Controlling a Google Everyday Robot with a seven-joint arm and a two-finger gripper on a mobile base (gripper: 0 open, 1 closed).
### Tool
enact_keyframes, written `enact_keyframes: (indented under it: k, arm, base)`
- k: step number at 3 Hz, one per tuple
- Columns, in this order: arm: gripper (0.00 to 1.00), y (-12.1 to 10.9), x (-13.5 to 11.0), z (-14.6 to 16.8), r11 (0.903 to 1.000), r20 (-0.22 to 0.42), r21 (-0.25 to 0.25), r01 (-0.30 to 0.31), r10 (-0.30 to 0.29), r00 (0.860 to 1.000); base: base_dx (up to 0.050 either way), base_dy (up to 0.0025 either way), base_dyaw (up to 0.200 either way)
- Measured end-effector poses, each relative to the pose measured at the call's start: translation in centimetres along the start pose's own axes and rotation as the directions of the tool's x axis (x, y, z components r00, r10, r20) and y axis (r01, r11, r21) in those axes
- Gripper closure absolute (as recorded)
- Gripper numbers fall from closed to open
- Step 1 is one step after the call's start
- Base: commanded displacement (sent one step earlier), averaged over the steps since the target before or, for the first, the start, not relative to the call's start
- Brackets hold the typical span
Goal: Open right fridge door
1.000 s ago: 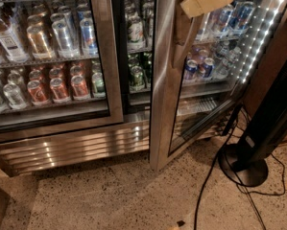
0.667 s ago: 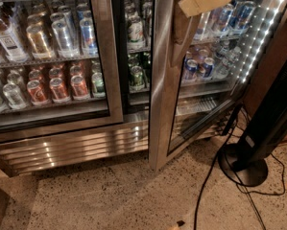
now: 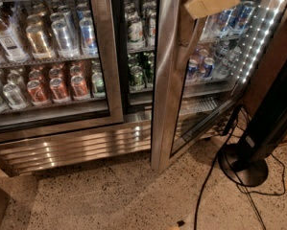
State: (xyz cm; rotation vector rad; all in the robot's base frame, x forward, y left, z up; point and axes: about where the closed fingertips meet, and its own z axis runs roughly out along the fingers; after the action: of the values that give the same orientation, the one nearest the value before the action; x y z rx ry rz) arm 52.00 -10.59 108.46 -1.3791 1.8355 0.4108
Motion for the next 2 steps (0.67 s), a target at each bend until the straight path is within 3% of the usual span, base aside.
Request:
enact_keyframes:
  k: [2]
  arm:
    - [1.0, 0.67, 0.82, -1.36, 0.9999, -0.006, 0.013, 0.006, -0.005, 1.0]
  base:
    - [0.0, 0.0, 0.0]
